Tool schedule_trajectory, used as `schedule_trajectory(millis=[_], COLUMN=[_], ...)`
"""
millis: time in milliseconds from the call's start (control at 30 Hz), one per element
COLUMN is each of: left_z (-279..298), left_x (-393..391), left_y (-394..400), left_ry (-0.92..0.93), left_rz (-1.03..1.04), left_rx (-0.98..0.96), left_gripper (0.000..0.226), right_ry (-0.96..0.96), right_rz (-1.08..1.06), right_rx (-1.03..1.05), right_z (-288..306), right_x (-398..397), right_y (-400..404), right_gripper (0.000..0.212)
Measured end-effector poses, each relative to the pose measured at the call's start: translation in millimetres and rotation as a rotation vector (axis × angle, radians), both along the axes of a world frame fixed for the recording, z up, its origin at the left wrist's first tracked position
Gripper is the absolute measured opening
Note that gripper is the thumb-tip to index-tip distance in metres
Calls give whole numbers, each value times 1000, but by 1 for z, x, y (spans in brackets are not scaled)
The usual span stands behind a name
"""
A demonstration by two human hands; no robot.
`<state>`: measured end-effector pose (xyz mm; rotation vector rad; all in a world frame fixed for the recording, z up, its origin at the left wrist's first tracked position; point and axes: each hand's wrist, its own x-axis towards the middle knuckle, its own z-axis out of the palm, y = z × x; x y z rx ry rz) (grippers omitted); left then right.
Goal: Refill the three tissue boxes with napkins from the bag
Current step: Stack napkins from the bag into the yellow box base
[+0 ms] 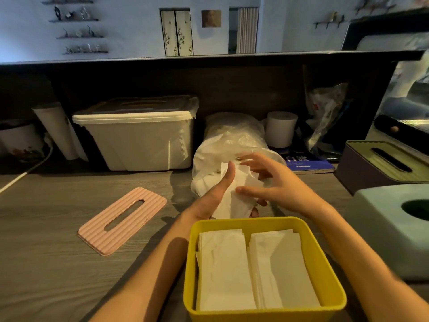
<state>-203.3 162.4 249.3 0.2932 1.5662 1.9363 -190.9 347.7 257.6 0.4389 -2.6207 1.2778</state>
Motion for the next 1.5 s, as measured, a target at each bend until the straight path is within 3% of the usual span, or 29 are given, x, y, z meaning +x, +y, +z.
schedule_trajectory(millis=[67,133,233,333,433,500,567,667,767,867,1100,1333,1500], left_z=[1,2,-6,-15,-22,-26,-29,-31,-31,-32,-39,-38,-37], left_x=[0,-2,-11,-19,-19,-19,-19,-13,-7,-6,-8,-10,-13], left_y=[-6,-13,-22,-24,-25,-25,-23,-16,-8,-1,6,14,16], left_ry=[59,113,240,451,572,602,603,504,397,419,453,356,356], left_rz=[-14,-6,79,182,188,141,130,207,313,397,516,572,603], left_rx=[-9,-97,-131,-229,-319,-381,-395,-295,-264,-257,-182,-127,-140], left_gripper=[47,60,39,35,33,38,44,41,34,30,24,14,15], right_ry=[7,39,17,28,72,125,155,154,139,91,95,33,21], right_rz=[23,18,-46,-112,-62,-41,-44,-60,-90,-45,3,-57,-9], right_rx=[18,-7,-158,-230,-251,-150,-35,63,-23,-150,-254,-345,-433], right_z=[-2,-5,-10,-23,-38,-45,-50,-54,-59,-63,-60,-63,-58], right_x=[-1,-2,-3,5,17,21,20,16,16,15,10,6,5], right_y=[1,3,9,10,9,8,8,5,2,-1,-7,-19,-20], right_gripper=[63,59,55,50,63,77,85,75,61,50,71,54,65])
